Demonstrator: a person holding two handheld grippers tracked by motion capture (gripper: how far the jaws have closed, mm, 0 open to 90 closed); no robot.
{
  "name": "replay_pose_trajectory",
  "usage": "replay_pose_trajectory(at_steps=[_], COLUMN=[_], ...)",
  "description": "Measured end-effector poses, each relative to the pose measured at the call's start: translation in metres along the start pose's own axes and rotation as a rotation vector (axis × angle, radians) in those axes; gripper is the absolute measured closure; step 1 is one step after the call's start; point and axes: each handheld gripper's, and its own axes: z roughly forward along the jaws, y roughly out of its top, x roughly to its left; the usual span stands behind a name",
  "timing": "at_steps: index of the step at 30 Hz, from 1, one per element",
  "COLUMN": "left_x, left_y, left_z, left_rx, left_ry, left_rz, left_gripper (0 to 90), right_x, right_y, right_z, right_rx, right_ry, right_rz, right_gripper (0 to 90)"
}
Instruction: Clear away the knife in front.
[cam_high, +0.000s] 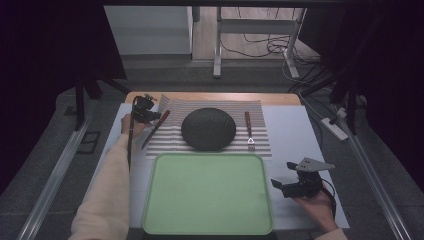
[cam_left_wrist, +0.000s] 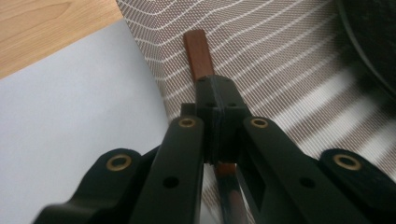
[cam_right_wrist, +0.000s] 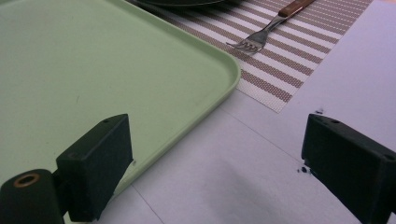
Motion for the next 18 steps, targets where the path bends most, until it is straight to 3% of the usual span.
replay_pose_trajectory(at_steps=[6, 10, 15, 18], left_x=[0.003, 0.006, 0.000, -0.005], left_y=[0.006, 0.007, 0.009, 0.011], left_z=[0.014, 0.019, 0.023, 0.024], left_rx=[0.034, 0.049, 0.054, 0.054], left_ry=[0.032, 0.032, 0.002, -0.044], left_rz=[-0.004, -0.003, 0.035, 0.047], left_gripper=[89.0, 89.0, 89.0, 89.1], right_x=[-0.001, -0.001, -0.001, -0.001], right_y=[0.000, 0.000, -0.001, -0.001], right_z=[0.000, 0.000, 0.000, 0.000], right_rx=[-0.001, -0.002, 0.001, 0.002], right_ry=[0.005, 0.007, 0.008, 0.007], right_rz=[0.004, 0.005, 0.007, 0.008], right_gripper=[8.5, 8.5, 8.5, 8.5])
